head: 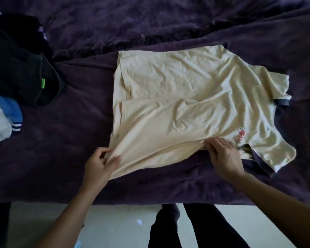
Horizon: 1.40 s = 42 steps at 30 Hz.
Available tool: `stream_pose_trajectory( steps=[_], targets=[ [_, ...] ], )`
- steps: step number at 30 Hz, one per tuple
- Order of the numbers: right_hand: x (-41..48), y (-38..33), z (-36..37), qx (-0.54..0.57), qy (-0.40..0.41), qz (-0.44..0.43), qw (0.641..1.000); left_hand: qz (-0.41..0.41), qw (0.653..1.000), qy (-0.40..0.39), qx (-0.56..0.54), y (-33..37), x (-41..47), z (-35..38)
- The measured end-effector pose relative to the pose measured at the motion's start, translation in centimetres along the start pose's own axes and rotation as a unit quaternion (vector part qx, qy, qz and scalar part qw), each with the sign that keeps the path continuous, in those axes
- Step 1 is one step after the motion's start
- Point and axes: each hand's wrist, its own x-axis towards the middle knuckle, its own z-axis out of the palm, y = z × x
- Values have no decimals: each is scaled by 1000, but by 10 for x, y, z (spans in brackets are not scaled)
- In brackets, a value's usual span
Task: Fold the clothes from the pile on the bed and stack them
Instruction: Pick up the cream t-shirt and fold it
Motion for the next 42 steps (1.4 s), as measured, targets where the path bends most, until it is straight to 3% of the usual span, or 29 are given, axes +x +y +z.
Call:
stream_pose_trajectory(
  steps=[2, 5, 8, 11, 14, 16, 19, 21, 22, 25, 27, 30, 34, 37, 42],
  targets=[
    [-13, -8, -6, 1, -8, -16, 1000, -13, 998, -29, 47, -13, -8, -10],
    [-50, -18, 1, -80, -82, -46, 992, -38, 978, 16, 206, -32, -20, -21],
    [-86, -17, 9, -140, -109, 40, 983, -23, 947, 64, 314, -43, -27, -25],
    [-109, -12, 16, -147, -126, 124, 973, 161, 924, 59, 341, -47, -33, -8],
    [-113, -17, 32, -181, -212, 216, 936, 306, 873, -25, 379, -48, -42, 29],
    [-102, -24, 41, -147, -179, 265, 936, 307, 851, -71, 420, -52, -41, 54],
    [-80, -37, 47, 39, -24, 302, 952, 276, 853, -41, 441, -57, -28, 74],
    [-76, -40, 47, 93, 31, 271, 958, 254, 846, -21, 469, -58, -18, 76],
    [-77, -40, 46, 70, 20, 243, 967, 246, 841, -19, 482, -58, -15, 75],
    [-95, -32, 43, -87, -129, 201, 967, 255, 854, -26, 453, -57, -19, 71],
    [-105, -25, 45, -143, -172, 193, 955, 294, 866, -12, 404, -53, -30, 65],
    [-98, -19, 48, -135, -108, 129, 976, 352, 853, -3, 385, -53, -42, 53],
    [-101, -7, 31, -104, -20, 27, 994, 378, 797, -40, 469, -66, -50, 37],
    [-134, 4, 12, -139, -48, -51, 988, 345, 789, -100, 499, -79, -54, 36],
    [-149, 8, -11, -190, -74, -21, 979, 214, 798, -114, 552, -84, -53, 29]
  ],
)
